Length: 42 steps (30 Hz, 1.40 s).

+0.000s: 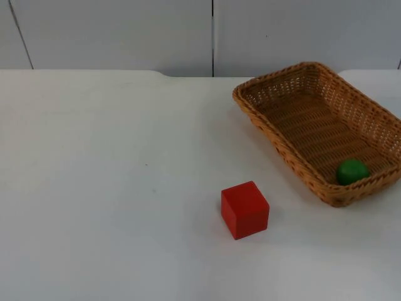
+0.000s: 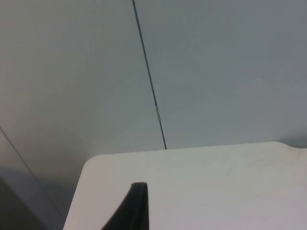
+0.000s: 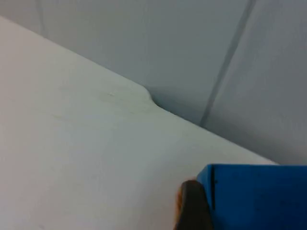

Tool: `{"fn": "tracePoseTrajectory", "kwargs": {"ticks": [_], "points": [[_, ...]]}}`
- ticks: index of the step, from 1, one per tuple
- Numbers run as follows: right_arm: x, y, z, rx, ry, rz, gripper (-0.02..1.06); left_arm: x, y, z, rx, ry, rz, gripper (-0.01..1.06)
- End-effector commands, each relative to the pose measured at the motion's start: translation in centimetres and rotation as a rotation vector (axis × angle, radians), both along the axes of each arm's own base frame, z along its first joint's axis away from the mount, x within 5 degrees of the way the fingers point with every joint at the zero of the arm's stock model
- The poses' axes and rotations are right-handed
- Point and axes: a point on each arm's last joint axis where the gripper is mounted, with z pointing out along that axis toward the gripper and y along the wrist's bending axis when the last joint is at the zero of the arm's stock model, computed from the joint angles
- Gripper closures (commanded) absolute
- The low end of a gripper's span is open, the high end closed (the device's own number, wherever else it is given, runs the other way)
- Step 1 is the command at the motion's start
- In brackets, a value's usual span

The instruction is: Place all geometric objects except the red cube into the basket.

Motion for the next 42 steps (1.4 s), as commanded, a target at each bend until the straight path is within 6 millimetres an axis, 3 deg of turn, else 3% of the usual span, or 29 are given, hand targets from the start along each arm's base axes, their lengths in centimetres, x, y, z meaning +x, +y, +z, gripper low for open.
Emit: {"fn": "tracePoseTrajectory", "kwargs": {"ticks": [1, 4, 5, 6, 11, 12, 15, 26, 33, 36, 38, 39, 41, 42], "points": [[0.7, -1.8, -1.6, 0.015, 0.023, -0.046, 0.93, 0.0, 0.1, 0.0, -0.007, -0.004, 0.006, 0.00], [2.9, -3.7, -4.8, 0.022, 0.074, -0.108, 0.93, 0.3, 0.1, -0.2, -0.009, 0.006, 0.005, 0.00], [4.0, -4.0, -6.7, 0.024, 0.087, -0.113, 0.93, 0.5, 0.0, -0.3, -0.011, 0.012, 0.005, 0.00], [4.0, -4.0, -6.7, 0.024, 0.087, -0.113, 0.93, 0.5, 0.0, -0.3, -0.011, 0.012, 0.005, 0.00], [6.0, -3.3, -13.7, -0.005, 0.173, -0.087, 0.93, 0.6, 0.0, -0.3, -0.011, 0.011, 0.004, 0.00], [6.0, -3.3, -13.7, -0.005, 0.173, -0.087, 0.93, 0.6, 0.0, -0.3, -0.011, 0.011, 0.004, 0.00], [6.5, -3.0, -16.7, 0.004, 0.213, -0.086, 0.93, 0.6, 0.0, -0.4, -0.011, 0.013, 0.005, 0.00], [9.4, -2.6, -19.0, -0.030, 0.259, -0.126, 0.93, 0.6, 0.1, -0.4, -0.006, 0.013, 0.006, 0.00], [10.0, -2.6, -19.4, 0.018, 0.294, -0.190, 0.91, 0.6, 0.1, -0.4, -0.004, 0.013, 0.006, 0.00], [10.0, -2.8, -19.5, 0.032, 0.309, -0.213, 0.69, 0.6, 0.1, -0.4, -0.004, 0.015, 0.006, 0.00], [9.9, -2.8, -19.3, 0.025, 0.307, -0.212, 0.39, 0.6, 0.1, -0.4, -0.002, 0.015, 0.006, 0.00], [9.9, -2.8, -19.3, 0.025, 0.307, -0.212, 0.39, 0.6, 0.1, -0.4, -0.002, 0.015, 0.006, 0.00], [9.9, -2.9, -18.5, 0.013, 0.298, -0.208, 0.07, 0.6, 0.1, -0.4, -0.002, 0.015, 0.006, 0.00], [9.8, -2.8, -17.8, -0.007, 0.283, -0.191, 0.00, 0.6, 0.1, -0.4, -0.002, 0.015, 0.006, 0.00]]}}
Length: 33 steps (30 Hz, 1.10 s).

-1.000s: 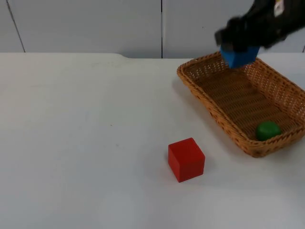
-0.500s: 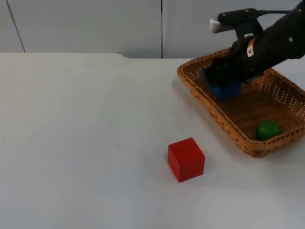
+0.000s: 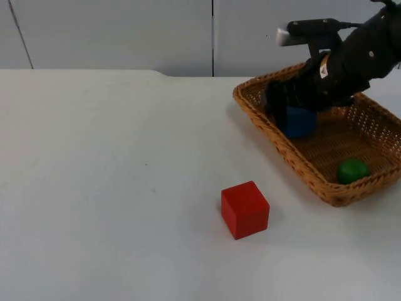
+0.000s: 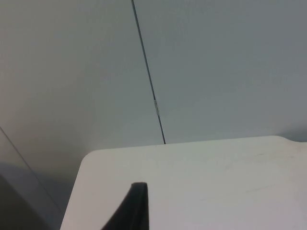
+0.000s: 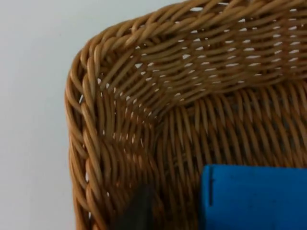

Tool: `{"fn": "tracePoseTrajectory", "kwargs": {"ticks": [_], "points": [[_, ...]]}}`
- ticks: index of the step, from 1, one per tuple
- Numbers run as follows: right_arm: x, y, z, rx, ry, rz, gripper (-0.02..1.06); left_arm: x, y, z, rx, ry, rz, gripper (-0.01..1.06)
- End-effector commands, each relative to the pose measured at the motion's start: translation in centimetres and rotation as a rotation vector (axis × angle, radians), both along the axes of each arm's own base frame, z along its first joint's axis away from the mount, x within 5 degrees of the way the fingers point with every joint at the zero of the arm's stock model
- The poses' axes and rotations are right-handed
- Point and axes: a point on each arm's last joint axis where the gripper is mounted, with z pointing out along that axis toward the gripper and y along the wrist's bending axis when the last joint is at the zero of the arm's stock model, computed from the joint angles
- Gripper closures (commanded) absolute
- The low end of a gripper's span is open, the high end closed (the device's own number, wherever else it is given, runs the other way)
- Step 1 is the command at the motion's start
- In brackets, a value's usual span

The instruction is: Place all geometric objects except the red cube into the basket.

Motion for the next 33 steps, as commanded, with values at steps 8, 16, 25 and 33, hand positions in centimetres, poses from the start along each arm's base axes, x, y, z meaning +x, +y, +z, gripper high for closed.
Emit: {"fn": "tracePoseTrajectory", "kwargs": {"ticks": [8, 16, 25, 33], "points": [[-2.9, 0.3, 14.8, -0.018, -0.249, 0.074, 0.02, 0.0, 0.1, 0.0, 0.003, -0.004, 0.005, 0.00], [-10.5, -1.1, 28.4, 0.033, -0.516, 0.108, 0.02, 0.0, 0.1, 0.0, 0.008, -0.005, 0.006, 0.00], [-18.8, -6.4, 28.8, -0.065, -0.520, 0.073, 0.02, 0.1, 0.1, 0.3, 0.017, -0.045, -0.002, 0.00], [-22.2, -8.0, 25.8, -0.072, -0.439, 0.051, 0.02, 0.2, 0.1, 0.4, 0.010, -0.056, -0.003, 0.00]]}}
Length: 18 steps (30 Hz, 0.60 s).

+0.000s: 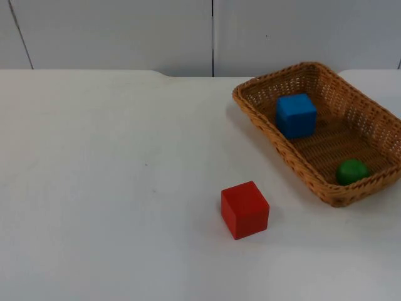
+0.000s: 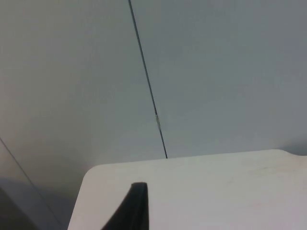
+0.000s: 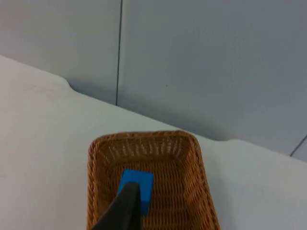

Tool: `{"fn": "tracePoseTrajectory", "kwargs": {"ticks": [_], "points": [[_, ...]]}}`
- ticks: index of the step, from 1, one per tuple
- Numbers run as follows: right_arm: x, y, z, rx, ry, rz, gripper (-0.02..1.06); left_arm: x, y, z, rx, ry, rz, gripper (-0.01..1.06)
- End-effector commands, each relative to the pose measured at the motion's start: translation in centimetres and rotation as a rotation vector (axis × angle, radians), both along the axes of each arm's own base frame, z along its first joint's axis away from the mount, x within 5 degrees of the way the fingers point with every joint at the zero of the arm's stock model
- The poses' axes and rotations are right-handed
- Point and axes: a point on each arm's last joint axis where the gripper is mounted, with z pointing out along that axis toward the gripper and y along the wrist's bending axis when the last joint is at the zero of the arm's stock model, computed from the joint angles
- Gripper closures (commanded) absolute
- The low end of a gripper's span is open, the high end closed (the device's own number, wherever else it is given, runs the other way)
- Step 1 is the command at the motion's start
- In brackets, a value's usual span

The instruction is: Place all geometric objects except the red cube into the basket.

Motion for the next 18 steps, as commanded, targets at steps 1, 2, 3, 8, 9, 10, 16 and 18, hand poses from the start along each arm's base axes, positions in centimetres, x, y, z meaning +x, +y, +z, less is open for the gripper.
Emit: {"fn": "tracePoseTrajectory", "kwargs": {"ticks": [1, 2, 3, 8, 9, 10, 16, 18], "points": [[-0.6, -0.5, 0.2, 0.000, -0.008, -0.015, 0.02, 0.0, 0.1, 0.0, -0.004, -0.014, 0.005, 0.00], [-0.7, -0.5, 0.4, 0.015, -0.016, -0.012, 0.02, 0.0, 0.1, 0.0, -0.006, -0.014, 0.005, 0.00], [-0.7, -0.5, 0.4, 0.015, -0.016, -0.012, 0.02, 0.0, 0.1, 0.0, -0.006, -0.014, 0.005, 0.00], [-1.3, -0.2, 2.3, 0.064, -0.167, 0.052, 0.02, 0.2, 0.0, 1.1, 0.060, -0.129, -0.015, 0.00], [-1.7, -0.3, 2.7, 0.134, -0.161, 0.038, 0.02, 0.2, -0.1, 1.3, 0.010, -0.148, -0.017, 0.00], [-1.8, -0.5, 2.7, 0.185, -0.152, 0.013, 0.02, 0.2, -0.1, 1.3, -0.041, -0.146, -0.012, 0.00], [-2.2, -2.6, 2.4, 0.248, -0.108, -0.034, 0.02, 0.2, -0.2, 0.8, -0.084, -0.104, -0.011, 0.00], [-2.3, -2.6, 2.1, 0.237, -0.074, -0.009, 0.02, 0.2, -0.2, 0.8, -0.084, -0.104, -0.012, 0.00]]}}
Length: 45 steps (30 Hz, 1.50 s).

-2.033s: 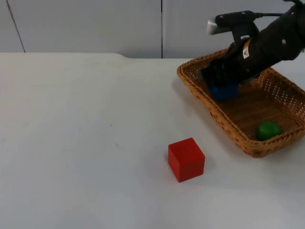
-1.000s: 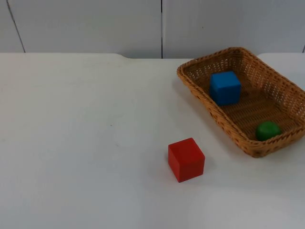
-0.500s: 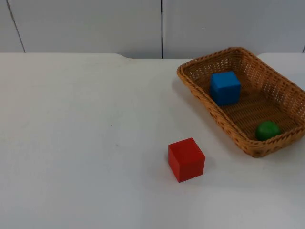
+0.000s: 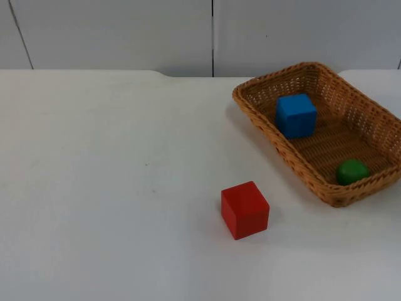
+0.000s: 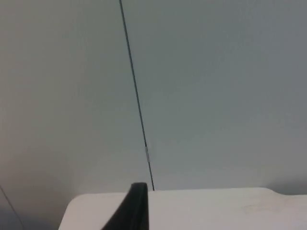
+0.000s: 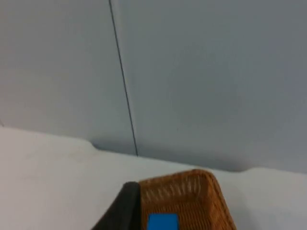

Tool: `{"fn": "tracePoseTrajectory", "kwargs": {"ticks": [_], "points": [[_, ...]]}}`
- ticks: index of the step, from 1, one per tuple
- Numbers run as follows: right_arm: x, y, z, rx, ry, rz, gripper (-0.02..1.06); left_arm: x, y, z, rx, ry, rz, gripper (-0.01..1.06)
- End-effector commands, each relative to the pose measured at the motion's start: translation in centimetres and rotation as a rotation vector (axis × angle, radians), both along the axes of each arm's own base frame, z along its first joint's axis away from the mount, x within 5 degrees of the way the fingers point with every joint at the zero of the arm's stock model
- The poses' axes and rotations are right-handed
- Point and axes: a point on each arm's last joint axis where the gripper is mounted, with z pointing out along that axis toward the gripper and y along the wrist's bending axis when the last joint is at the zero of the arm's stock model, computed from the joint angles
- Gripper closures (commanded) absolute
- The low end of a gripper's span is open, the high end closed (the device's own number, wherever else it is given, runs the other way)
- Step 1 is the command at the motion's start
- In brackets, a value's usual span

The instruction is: Place all geometric objects except the red cube into the basket.

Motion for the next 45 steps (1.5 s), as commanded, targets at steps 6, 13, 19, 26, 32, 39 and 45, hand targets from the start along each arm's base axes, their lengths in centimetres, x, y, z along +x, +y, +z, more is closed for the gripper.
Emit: {"fn": "tracePoseTrajectory", "kwargs": {"ticks": [6, 13, 19, 26, 32, 39, 45], "points": [[-0.2, -2.2, -0.2, -0.046, 0.014, -0.023, 0.02, -0.1, 0.3, -0.6, 0.020, 0.063, 0.021, 0.00], [-5.1, -4.1, 2.3, -0.151, -0.086, -0.128, 0.02, -4.1, 0.6, 1.2, 0.033, -0.040, 0.041, 0.00], [-13.7, -6.0, 5.3, -0.154, -0.312, -0.243, 0.02, -11.5, 0.9, 3.2, 0.039, -0.237, 0.059, 0.00], [-23.9, -7.8, 5.0, -0.183, -0.491, -0.330, 0.02, -20.2, 1.4, 2.6, 0.103, -0.385, 0.084, 0.00], [-29.4, -7.4, 3.2, -0.170, -0.561, -0.395, 0.02, -23.1, 0.4, 1.5, 0.055, -0.404, 0.137, 0.00], [-30.6, -6.1, 2.9, -0.183, -0.616, -0.383, 0.02, -23.1, -0.9, 1.9, 0.105, -0.447, 0.040, 0.00], [-31.0, -7.0, 1.7, -0.205, -0.535, -0.300, 0.02, -24.1, -0.8, 0.3, 0.106, -0.414, 0.046, 0.00]]}}
